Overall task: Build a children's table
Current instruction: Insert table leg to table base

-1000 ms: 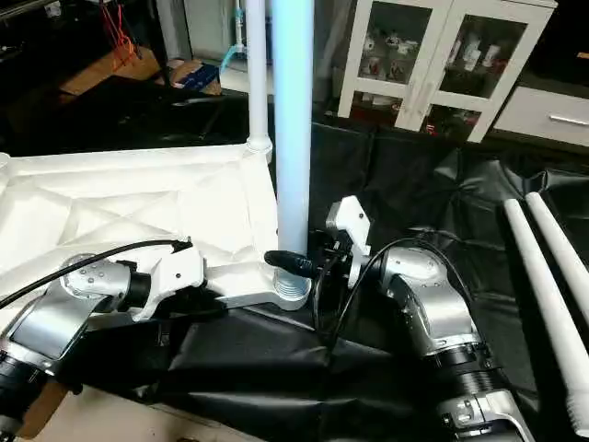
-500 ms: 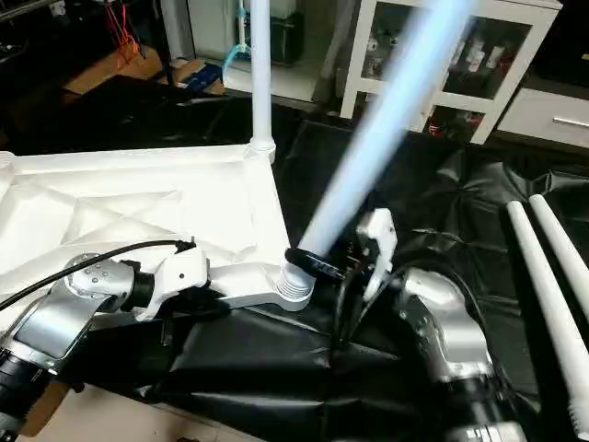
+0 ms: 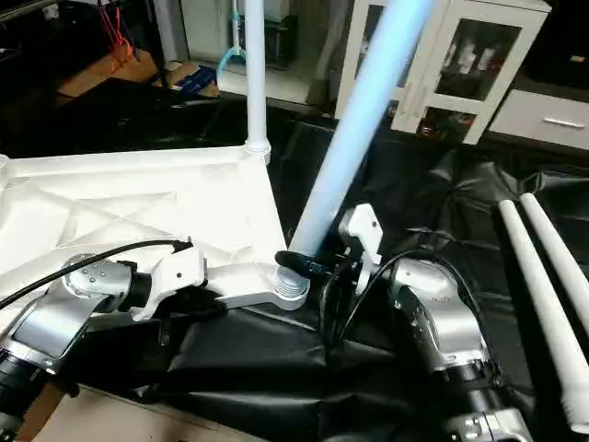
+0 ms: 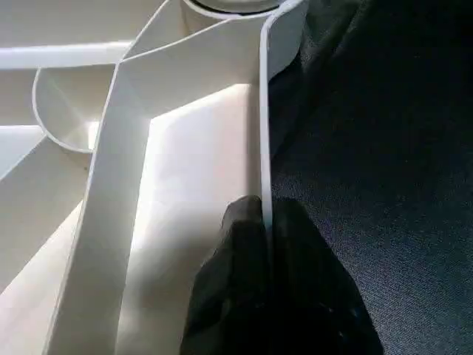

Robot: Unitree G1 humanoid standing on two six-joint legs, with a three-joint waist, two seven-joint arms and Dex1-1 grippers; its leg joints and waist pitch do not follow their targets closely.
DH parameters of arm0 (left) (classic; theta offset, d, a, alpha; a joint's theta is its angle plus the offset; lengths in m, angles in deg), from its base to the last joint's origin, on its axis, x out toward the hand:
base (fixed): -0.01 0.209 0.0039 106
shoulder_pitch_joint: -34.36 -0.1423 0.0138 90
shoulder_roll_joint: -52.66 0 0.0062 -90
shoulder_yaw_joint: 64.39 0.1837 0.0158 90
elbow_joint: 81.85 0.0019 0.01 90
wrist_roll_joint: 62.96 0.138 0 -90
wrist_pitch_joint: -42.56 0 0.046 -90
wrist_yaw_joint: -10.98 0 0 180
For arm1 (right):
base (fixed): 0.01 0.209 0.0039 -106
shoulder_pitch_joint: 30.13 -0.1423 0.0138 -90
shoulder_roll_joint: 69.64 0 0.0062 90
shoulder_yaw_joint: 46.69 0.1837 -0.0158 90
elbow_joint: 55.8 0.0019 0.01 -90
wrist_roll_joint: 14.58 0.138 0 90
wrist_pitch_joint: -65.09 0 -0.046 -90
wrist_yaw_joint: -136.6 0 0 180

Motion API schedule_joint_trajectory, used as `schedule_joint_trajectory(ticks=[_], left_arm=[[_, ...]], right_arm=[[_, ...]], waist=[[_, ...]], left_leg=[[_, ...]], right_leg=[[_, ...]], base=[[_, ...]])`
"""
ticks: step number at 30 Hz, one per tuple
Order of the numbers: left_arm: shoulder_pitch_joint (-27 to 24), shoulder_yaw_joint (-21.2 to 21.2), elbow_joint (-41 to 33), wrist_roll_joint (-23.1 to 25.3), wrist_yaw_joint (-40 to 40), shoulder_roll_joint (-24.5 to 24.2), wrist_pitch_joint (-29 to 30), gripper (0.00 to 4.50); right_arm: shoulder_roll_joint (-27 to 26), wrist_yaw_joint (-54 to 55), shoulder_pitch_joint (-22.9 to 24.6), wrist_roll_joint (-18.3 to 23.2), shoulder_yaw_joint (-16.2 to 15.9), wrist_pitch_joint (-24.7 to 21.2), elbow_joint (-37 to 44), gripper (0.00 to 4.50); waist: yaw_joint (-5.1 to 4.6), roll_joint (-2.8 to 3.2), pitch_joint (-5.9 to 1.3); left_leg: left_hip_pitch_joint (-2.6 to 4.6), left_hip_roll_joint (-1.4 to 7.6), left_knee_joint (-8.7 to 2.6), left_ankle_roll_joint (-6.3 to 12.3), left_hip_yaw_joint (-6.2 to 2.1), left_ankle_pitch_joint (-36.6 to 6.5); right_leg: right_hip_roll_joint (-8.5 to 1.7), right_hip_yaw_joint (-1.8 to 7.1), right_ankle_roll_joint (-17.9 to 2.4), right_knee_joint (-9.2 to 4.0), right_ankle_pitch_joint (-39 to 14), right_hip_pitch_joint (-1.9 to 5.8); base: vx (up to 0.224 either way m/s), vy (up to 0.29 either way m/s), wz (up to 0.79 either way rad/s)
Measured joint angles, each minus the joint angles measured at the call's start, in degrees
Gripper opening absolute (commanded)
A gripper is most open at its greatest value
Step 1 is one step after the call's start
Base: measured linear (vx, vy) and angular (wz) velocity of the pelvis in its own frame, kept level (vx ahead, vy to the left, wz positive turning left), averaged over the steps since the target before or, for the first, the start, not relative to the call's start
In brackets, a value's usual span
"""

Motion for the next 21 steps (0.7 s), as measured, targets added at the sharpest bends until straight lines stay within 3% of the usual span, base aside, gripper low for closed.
schedule_joint_trajectory(ticks=[4, 12, 21], left_arm=[[0.0, 0.1, -0.1, 0.1, 0.0, 0.0, 0.0, 0.02], [-0.1, 0.6, -0.3, 0.0, 0.6, 0.0, 0.0, 0.02], [-0.1, 0.5, 0.6, 0.4, -0.3, -0.1, 0.0, 0.02]], right_arm=[[2.0, -2.5, -2.2, -1.6, -2.4, -2.2, 0.0, 1.88], [2.7, -4.1, -2.9, -1.8, -3.1, -3.8, 0.3, 1.88], [-1.3, 0.4, -3.0, -1.9, -2.5, -1.0, -4.3, 1.88]], waist=[[0.19, -0.23, -0.25], [0.87, -0.26, -0.73], [-0.06, -0.46, -0.93]], left_leg=[[0.01, -0.01, -0.03, -0.01, 0.0, 0.0], [0.08, -0.03, -0.33, -0.12, 0.01, -0.1], [0.2, -0.01, -0.56, -0.23, -0.1, -0.1]], right_leg=[[0.0, 0.01, 0.0, 0.0, 0.0, 0.03], [0.02, 0.02, 0.0, 0.01, 0.0, 0.05], [0.06, -0.05, 0.2, -0.47, -0.1, 0.03]], base=[[0.0, 0.0, 0.0], [0.0, 0.0, 0.0], [0.0, 0.0, 0.0]])
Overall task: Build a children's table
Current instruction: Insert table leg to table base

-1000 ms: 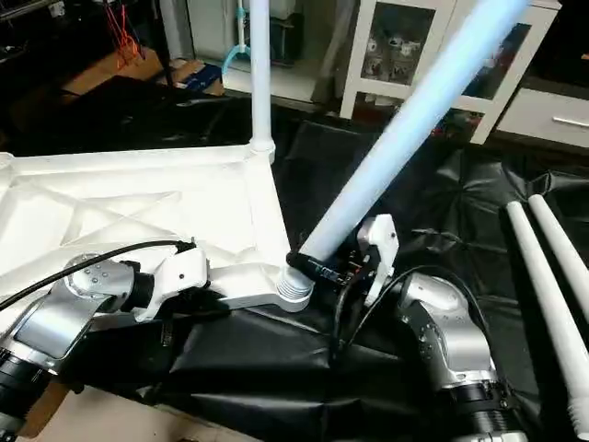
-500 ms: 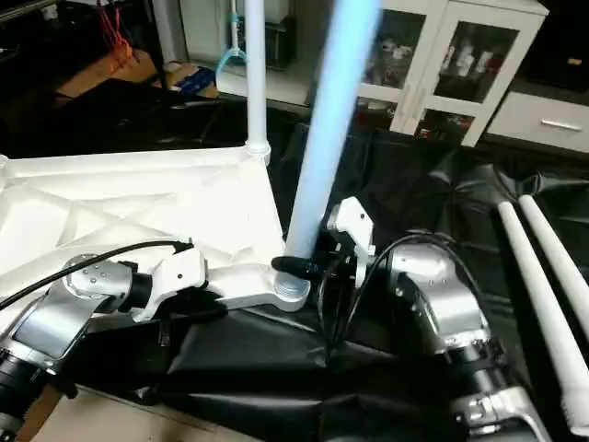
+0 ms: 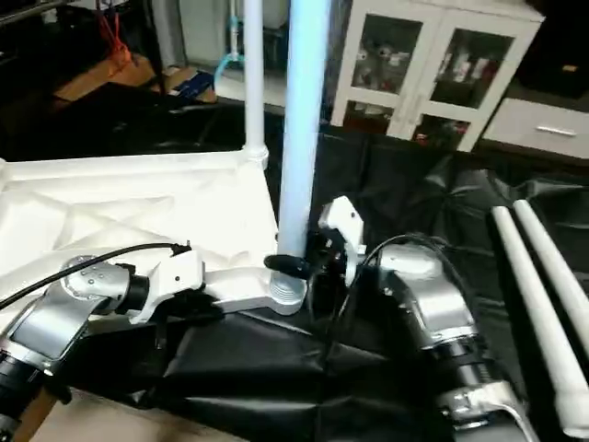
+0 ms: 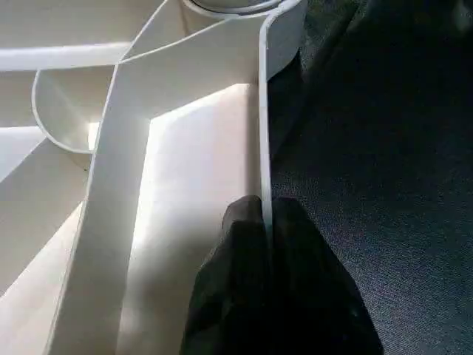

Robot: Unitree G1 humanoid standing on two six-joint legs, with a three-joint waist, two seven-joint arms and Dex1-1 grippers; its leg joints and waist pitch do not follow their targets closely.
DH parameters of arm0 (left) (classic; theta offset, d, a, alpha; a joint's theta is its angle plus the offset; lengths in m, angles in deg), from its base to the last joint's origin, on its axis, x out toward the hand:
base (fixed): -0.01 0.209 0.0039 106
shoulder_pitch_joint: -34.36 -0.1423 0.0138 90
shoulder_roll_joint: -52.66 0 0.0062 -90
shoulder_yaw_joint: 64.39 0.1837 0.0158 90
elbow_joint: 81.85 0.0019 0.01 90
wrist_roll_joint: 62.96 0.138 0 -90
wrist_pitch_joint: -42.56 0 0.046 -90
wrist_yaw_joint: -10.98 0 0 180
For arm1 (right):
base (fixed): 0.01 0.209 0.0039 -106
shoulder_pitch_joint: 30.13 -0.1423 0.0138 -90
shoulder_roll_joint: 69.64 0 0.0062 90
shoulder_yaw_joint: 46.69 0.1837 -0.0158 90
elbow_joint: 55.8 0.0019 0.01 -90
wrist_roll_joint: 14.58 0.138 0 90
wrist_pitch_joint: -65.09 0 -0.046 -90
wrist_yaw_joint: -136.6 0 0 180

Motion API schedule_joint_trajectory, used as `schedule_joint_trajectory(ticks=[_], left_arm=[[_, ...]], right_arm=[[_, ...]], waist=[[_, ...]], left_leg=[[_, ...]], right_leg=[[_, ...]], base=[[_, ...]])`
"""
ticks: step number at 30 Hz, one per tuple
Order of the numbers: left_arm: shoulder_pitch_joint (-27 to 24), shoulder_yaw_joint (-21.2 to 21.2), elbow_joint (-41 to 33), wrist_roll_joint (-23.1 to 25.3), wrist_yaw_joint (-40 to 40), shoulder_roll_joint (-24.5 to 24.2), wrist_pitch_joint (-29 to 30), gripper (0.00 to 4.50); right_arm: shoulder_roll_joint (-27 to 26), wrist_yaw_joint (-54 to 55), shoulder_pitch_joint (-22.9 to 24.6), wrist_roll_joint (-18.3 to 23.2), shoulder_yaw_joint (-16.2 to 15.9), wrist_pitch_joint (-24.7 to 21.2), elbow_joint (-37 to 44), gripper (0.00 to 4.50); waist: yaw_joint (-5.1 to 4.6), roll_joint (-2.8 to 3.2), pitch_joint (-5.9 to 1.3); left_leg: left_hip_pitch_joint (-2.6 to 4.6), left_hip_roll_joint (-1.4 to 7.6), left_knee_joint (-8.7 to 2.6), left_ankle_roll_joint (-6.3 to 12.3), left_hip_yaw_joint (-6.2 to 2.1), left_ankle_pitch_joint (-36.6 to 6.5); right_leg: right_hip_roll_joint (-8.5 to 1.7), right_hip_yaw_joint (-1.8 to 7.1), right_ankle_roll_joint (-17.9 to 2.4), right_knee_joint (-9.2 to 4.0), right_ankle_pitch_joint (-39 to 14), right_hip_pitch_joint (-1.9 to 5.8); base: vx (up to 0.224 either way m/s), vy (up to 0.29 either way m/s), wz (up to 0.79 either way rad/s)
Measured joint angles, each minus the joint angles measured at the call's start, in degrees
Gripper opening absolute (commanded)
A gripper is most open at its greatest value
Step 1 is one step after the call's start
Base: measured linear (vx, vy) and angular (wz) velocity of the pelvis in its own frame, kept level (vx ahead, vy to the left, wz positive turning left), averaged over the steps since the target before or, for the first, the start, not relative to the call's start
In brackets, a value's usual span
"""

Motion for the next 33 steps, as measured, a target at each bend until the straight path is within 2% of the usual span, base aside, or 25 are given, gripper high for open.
schedule_joint_trajectory(ticks=[7, 13, 19, 24, 27, 33], left_arm=[[0.2, 0.1, 0.3, 0.7, -0.6, 0.2, 0.0, 0.02], [0.2, 0.4, 0.5, 0.7, -0.6, 0.2, 0.0, 0.02], [0.5, 0.5, 1.0, 0.8, -0.7, 0.2, -0.5, 0.02], [0.7, 1.0, 0.9, 0.8, -0.3, 0.3, -1.7, 0.02], [0.8, 1.4, 0.5, 0.3, 0.5, 0.6, -2.1, 0.02], [0.8, 2.3, -0.2, 0.0, 1.7, 1.0, -2.7, 0.02]], right_arm=[[-0.9, 3.2, 3.4, -0.2, 0.8, 3.6, 1.2, 1.88], [-1.2, 4.1, 4.7, -0.2, 1.2, 4.2, 1.9, 1.88], [-1.0, 4.4, 4.8, 0.4, 1.7, 4.5, 1.9, 1.88], [2.0, 1.5, 4.9, 2.7, 2.8, 0.8, 4.1, 1.88], [5.1, -1.7, 5.2, 4.3, 2.9, -1.5, 5.7, 1.88], [8.3, -6.7, 4.8, 4.6, 2.3, -2.0, 6.3, 1.88]], waist=[[-0.05, 0.03, -0.17], [0.13, -0.05, -0.51], [0.17, 0.01, -0.47], [0.62, -0.02, -0.49], [1.17, 0.28, -0.48], [2.26, 0.53, -0.63]], left_leg=[[-0.01, -0.17, -0.21, 0.01, -0.18, 0.0], [0.03, -0.21, -0.36, 0.01, -0.16, 0.0], [0.02, -0.23, -0.39, 0.02, -0.15, 0.0], [-0.06, -0.28, -0.39, 0.02, -0.05, 0.0], [-0.08, -0.27, -0.42, 0.02, 0.18, 0.0], [-0.06, -0.14, -0.54, 0.03, 0.47, 0.0]], right_leg=[[0.01, 0.01, 0.0, -1.26, -0.2, 0.06], [0.01, 0.06, 0.0, -1.31, -0.2, 0.07], [0.01, 0.07, 0.0, -1.32, -0.2, 0.06], [0.0, 0.2, -0.1, -1.32, -0.2, 0.07], [-0.04, 0.3, -0.3, -1.22, 0.1, 0.07], [-0.04, 0.38, -0.5, -1.05, 1.1, 0.27]], base=[[0.0, 0.0, 0.0], [0.0, 0.0, 0.0], [0.0, 0.0, 0.0], [0.0, 0.0, 0.0], [0.0, 0.0, 0.0], [0.026, -0.013, 0.06]])
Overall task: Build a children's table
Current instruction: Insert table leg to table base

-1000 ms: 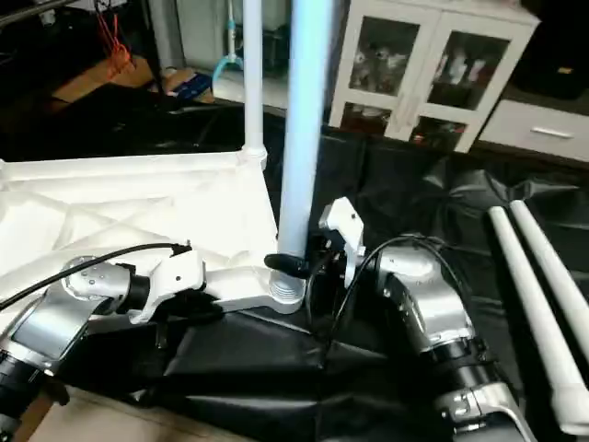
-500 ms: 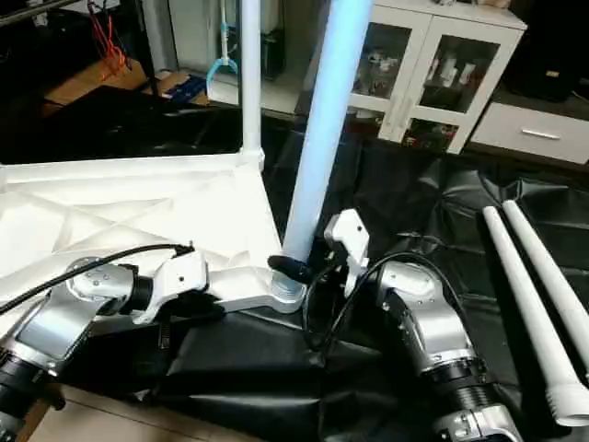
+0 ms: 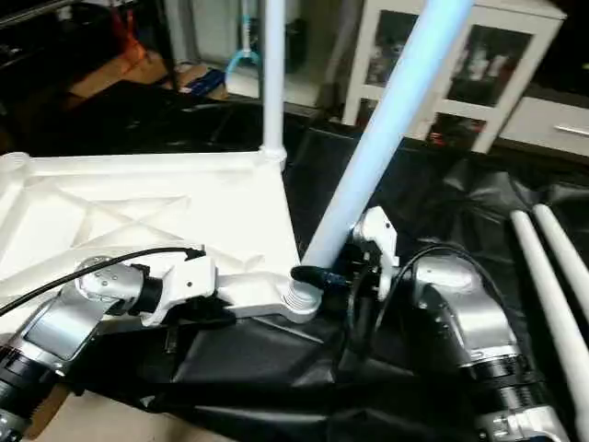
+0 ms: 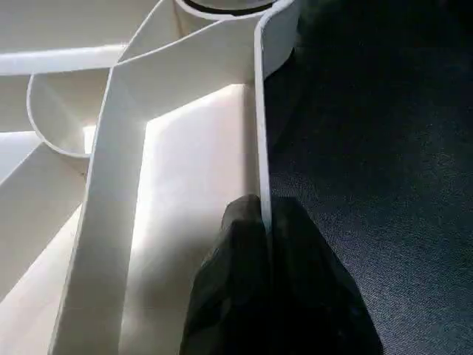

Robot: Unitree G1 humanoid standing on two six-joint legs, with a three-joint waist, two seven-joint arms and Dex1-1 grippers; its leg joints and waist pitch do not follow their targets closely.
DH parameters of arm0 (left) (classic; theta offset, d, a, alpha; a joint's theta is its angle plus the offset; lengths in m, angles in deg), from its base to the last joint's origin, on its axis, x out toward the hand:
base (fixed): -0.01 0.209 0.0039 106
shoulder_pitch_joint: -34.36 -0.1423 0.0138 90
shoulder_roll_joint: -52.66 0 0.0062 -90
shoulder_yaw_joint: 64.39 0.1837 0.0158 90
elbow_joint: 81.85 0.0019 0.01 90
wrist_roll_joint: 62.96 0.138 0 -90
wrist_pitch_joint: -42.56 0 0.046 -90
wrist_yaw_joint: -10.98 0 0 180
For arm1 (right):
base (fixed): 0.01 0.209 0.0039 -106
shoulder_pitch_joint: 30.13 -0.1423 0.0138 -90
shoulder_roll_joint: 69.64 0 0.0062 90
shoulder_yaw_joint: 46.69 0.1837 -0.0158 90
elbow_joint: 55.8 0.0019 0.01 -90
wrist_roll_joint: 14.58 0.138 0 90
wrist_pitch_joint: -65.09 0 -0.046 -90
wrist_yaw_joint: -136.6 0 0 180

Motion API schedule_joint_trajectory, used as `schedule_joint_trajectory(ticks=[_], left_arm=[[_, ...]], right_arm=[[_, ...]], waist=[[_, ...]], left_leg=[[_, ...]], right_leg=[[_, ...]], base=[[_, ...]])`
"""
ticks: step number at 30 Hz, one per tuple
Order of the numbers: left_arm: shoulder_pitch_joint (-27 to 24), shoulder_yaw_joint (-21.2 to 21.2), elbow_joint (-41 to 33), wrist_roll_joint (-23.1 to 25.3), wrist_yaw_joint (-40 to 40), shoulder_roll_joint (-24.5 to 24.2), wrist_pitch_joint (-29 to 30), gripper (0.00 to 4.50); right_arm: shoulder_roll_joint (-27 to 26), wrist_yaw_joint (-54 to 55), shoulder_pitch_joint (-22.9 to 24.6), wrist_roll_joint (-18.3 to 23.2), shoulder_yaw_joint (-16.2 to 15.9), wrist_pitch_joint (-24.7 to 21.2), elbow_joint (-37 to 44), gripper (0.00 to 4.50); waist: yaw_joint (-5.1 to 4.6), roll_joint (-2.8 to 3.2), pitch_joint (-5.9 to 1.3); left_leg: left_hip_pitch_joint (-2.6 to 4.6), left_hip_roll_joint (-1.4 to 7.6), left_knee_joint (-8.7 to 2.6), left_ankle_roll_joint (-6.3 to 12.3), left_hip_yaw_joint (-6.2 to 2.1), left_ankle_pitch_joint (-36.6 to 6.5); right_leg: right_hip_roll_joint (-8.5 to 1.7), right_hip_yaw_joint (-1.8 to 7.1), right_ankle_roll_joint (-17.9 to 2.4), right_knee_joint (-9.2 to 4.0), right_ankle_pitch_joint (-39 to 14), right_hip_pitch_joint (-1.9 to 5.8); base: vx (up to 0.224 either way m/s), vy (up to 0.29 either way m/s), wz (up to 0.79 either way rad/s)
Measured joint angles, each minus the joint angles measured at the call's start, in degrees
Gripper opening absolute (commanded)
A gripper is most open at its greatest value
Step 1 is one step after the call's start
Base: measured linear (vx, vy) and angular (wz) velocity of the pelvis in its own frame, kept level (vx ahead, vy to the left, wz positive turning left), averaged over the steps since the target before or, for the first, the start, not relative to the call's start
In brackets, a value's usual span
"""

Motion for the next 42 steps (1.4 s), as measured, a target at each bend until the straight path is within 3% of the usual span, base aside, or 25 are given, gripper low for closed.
schedule_joint_trajectory(ticks=[13, 31, 42], left_arm=[[0.1, 0.0, -0.1, -0.3, 0.2, -0.3, 0.0, 0.0], [0.1, -0.1, -0.5, -0.4, 0.2, -0.4, 0.0, 0.0], [0.2, -1.0, -0.5, -0.6, 0.0, -0.9, -0.1, 0.0]], right_arm=[[0.7, -1.6, -3.4, 0.0, -0.8, -2.8, -1.4, 1.85], [1.3, -1.0, -4.3, 0.2, -1.3, -3.6, -0.3, 1.85], [-0.7, 1.9, -4.3, 2.4, 0.8, -6.0, 0.0, 1.85]], waist=[[-0.13, 0.08, 0.11], [0.05, 0.2, 0.49], [-0.3, 0.18, 1.02]], left_leg=[[-0.03, 0.05, -0.02, -0.01, 0.0, 0.0], [-0.05, 0.06, 0.0, 0.01, 0.0, 0.0], [-0.34, 0.08, 0.13, -0.2, 0.01, 0.2]], right_leg=[[0.0, -0.11, 0.1, 0.0, 0.0, 0.02], [-0.03, -0.17, 0.0, 0.13, 0.0, 0.03], [-0.04, -0.08, 0.0, 0.79, 0.0, -0.25]], base=[[0.0, 0.0, 0.0], [0.0, 0.0, 0.0], [0.0, 0.0, 0.0]])
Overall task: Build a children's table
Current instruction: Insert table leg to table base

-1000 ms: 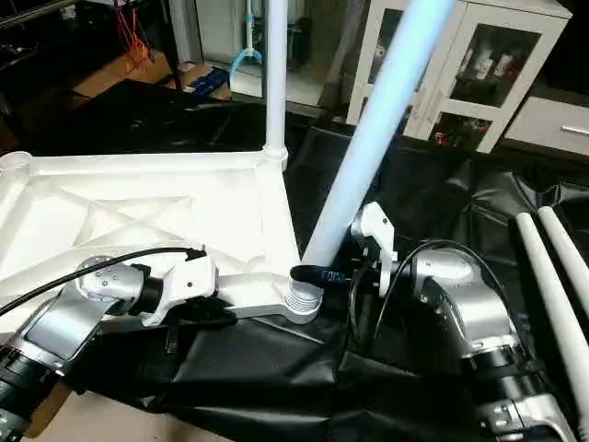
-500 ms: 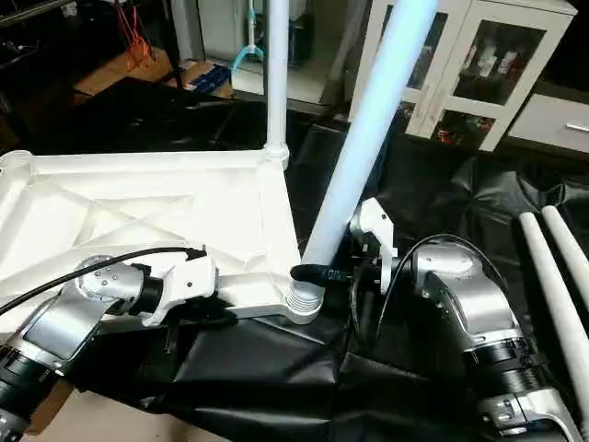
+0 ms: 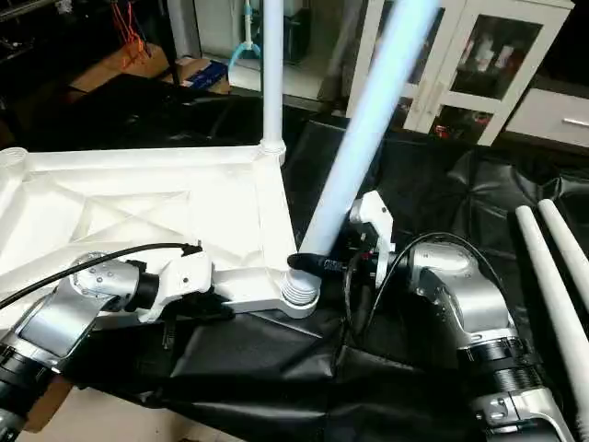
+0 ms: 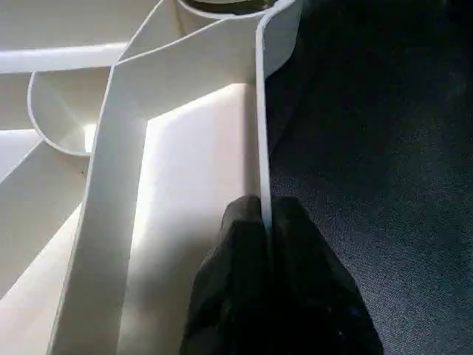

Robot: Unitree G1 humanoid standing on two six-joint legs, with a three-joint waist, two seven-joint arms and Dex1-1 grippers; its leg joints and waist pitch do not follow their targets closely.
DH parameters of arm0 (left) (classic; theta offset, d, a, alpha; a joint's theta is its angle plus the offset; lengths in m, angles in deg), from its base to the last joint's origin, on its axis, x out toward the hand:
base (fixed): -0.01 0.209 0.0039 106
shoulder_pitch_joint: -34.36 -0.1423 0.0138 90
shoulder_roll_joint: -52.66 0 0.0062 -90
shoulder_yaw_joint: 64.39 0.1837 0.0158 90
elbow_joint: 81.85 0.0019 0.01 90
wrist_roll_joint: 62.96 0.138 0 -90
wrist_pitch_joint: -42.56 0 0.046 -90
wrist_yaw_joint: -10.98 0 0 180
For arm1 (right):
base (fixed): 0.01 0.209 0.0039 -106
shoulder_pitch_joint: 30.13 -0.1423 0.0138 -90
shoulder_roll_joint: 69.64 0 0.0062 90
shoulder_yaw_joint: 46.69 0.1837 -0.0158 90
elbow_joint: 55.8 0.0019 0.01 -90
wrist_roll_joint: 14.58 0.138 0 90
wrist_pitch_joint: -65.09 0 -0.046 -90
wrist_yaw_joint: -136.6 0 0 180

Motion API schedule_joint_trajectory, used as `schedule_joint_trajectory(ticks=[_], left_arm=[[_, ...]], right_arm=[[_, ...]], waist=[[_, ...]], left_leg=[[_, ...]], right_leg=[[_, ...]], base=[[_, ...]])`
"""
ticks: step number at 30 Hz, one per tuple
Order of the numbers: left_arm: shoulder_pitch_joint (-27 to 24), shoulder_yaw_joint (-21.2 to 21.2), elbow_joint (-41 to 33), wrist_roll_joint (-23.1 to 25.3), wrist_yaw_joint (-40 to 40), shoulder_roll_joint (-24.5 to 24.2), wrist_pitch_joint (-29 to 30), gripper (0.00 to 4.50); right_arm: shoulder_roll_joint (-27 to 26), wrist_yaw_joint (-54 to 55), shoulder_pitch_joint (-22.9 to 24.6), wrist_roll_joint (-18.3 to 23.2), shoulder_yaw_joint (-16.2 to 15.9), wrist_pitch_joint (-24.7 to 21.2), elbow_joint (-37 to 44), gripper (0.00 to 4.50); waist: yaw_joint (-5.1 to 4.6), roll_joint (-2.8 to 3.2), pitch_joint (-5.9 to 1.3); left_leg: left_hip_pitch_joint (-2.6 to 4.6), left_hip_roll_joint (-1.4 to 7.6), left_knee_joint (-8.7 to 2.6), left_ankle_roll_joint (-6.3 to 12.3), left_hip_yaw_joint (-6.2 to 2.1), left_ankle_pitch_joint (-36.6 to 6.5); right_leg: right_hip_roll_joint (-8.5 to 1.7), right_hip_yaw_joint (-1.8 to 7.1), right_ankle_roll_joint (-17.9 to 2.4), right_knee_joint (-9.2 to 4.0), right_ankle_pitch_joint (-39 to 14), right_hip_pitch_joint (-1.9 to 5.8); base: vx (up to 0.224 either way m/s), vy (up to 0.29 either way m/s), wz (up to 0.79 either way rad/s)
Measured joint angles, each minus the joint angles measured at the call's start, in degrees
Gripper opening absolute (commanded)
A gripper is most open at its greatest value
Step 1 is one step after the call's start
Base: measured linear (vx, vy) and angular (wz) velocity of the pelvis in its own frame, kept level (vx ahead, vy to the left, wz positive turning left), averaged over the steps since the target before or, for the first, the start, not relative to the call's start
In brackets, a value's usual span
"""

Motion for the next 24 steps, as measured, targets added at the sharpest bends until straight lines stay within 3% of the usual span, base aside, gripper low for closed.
schedule_joint_trajectory(ticks=[15, 24], left_arm=[[0.0, -0.1, 0.0, -0.2, 0.3, -0.1, 0.0, 0.0], [0.0, 0.0, -0.1, -0.2, 0.2, -0.1, 0.0, 0.0]], right_arm=[[1.2, 0.3, -2.6, 2.0, 1.5, -4.3, 4.3, 1.85], [1.2, 0.4, -1.9, -0.8, -0.6, -2.6, 4.9, 1.84]], waist=[[0.03, 0.04, 0.04], [0.06, 0.04, 0.04]], left_leg=[[-0.01, 0.02, 0.04, 0.04, 0.0, 0.0], [-0.02, 0.07, 0.12, 0.05, 0.0, 0.1]], right_leg=[[0.0, -0.05, 0.0, 0.03, 0.0, 0.02], [0.0, -0.1, 0.0, 0.08, 0.0, 0.02]], base=[[0.0, 0.0, 0.0], [0.0, 0.0, 0.0]])
